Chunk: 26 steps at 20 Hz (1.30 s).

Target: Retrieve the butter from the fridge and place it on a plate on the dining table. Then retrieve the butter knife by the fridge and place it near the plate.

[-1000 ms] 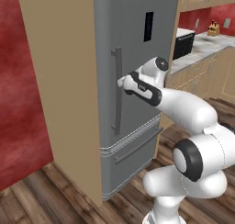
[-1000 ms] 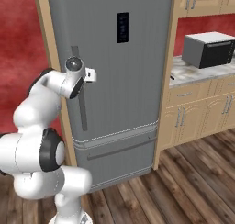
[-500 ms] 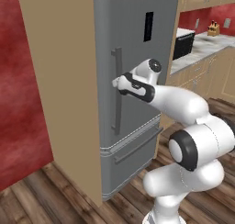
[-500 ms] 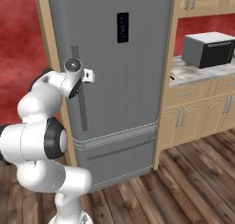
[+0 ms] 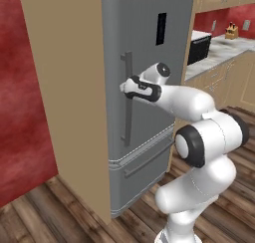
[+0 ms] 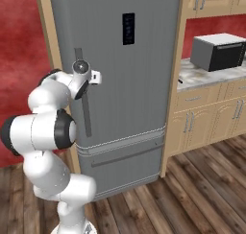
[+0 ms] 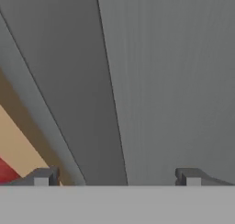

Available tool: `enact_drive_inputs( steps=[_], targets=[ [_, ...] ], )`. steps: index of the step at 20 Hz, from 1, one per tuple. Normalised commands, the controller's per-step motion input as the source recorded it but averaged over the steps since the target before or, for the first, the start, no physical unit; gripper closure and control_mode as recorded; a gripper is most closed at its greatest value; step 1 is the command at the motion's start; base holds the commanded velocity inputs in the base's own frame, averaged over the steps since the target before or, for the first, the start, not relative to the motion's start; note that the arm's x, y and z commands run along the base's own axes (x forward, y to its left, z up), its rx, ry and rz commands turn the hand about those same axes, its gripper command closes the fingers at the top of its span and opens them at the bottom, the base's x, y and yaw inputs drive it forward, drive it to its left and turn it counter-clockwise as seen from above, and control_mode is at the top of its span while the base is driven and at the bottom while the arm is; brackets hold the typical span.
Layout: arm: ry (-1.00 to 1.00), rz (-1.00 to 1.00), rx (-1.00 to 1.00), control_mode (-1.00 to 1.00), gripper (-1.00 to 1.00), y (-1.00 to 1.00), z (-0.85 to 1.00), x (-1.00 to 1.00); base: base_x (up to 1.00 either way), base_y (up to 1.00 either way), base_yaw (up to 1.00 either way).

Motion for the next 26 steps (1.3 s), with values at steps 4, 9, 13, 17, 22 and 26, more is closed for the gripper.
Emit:
enact_drive_inputs(
  steps=[4, 9, 13, 17, 22, 26],
  targets=[
    [0.00, 0.00, 0.09, -1.00, -1.00, 0.07, -0.06, 0.42, 0.00, 0.00, 0.00],
    [0.00, 0.00, 0.07, -1.00, -1.00, 0.16, -0.07, 0.40, 0.00, 0.00, 0.00],
    [0.00, 0.00, 0.06, -1.00, 1.00, 0.12, -0.04, 0.38, 0.00, 0.00, 0.00],
    [0.00, 0.00, 0.04, -1.00, 1.00, 0.09, 0.00, 0.36, 0.00, 0.00, 0.00],
    [0.00, 0.00, 0.00, -1.00, 1.00, 0.14, 0.00, 0.17, 0.00, 0.00, 0.00],
    [0.06, 0.00, -0.02, -1.00, 1.00, -0.04, 0.00, -0.04, 0.00, 0.00, 0.00]
  ],
)
